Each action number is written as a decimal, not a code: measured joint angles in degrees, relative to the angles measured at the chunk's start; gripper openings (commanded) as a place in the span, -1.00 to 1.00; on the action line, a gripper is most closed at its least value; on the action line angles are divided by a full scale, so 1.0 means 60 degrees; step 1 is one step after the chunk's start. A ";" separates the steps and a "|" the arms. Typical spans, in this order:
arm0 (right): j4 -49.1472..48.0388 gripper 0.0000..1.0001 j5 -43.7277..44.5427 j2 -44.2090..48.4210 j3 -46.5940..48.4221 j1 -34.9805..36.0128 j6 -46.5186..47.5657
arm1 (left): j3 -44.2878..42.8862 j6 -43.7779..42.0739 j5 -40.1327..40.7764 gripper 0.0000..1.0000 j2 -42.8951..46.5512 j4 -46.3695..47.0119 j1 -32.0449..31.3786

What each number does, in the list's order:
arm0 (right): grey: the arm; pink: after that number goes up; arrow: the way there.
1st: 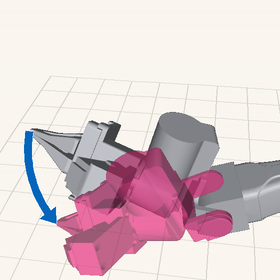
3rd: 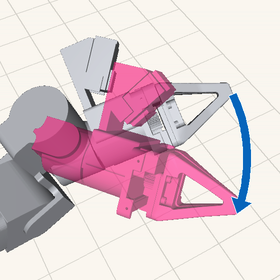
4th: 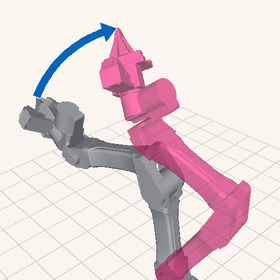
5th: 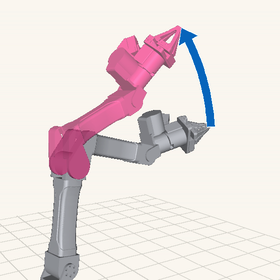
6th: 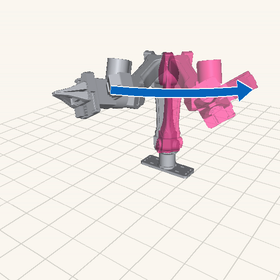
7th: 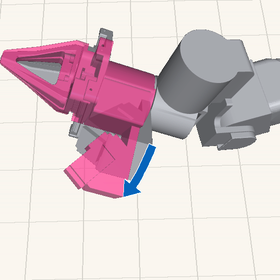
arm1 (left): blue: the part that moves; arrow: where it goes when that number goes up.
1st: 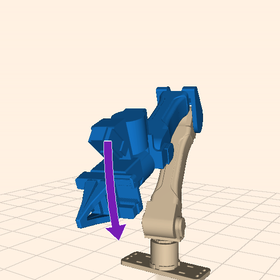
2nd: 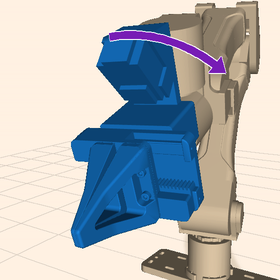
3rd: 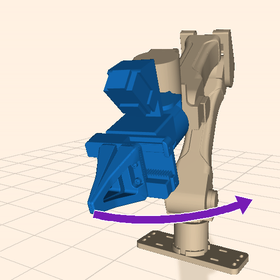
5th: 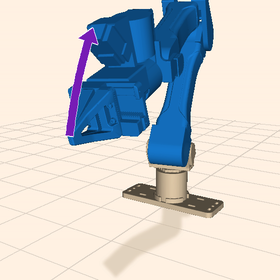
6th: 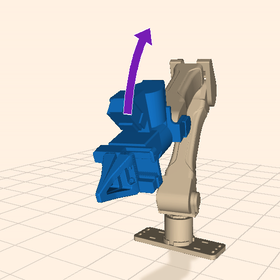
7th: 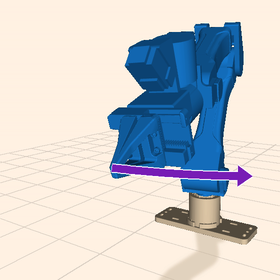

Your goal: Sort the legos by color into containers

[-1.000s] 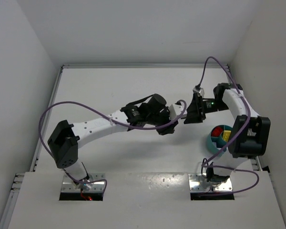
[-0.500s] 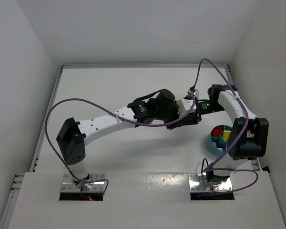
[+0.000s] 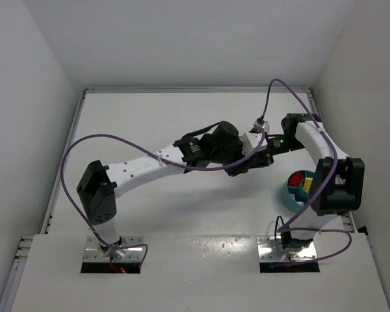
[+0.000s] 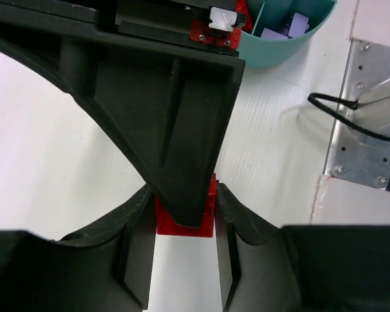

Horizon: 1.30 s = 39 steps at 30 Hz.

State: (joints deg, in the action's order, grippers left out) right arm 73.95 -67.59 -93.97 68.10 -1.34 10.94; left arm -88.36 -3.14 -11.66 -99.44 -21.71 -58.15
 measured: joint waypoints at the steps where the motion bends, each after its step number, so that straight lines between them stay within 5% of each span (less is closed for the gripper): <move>1: 0.0047 -1.00 0.0040 -0.0047 0.0084 0.0007 0.0007 | 0.0000 0.0106 -0.0055 -0.04 0.0000 0.0015 0.0055; 4: 0.0113 -1.00 0.0164 -0.0222 0.0448 0.0007 0.0233 | 0.0004 0.0401 -0.0197 0.62 -0.0004 0.0044 0.0426; 8: 0.0022 -1.00 0.0583 -0.0321 0.0878 -0.0084 0.0419 | 0.0277 0.0922 -0.0667 0.99 0.0095 0.0062 0.1330; 19: 0.0299 -1.00 0.4262 -0.0361 0.2641 -0.0601 0.1180 | 0.1836 0.1413 -0.0929 0.99 0.1985 -0.0237 0.5326; 30: 0.0466 -1.00 0.9460 0.0372 0.3107 -0.1453 0.4477 | 0.2524 0.1246 -0.1960 0.99 0.2488 -0.0455 0.5581; 39: 0.0495 -1.00 1.1551 0.0583 0.1942 -0.1559 0.6448 | 0.2528 0.1198 -0.2430 0.99 0.2484 -0.0484 0.5727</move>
State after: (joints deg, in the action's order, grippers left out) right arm 76.93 1.72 -90.48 79.75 -10.70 49.63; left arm -73.19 4.05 -26.24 -84.53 -24.62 -23.79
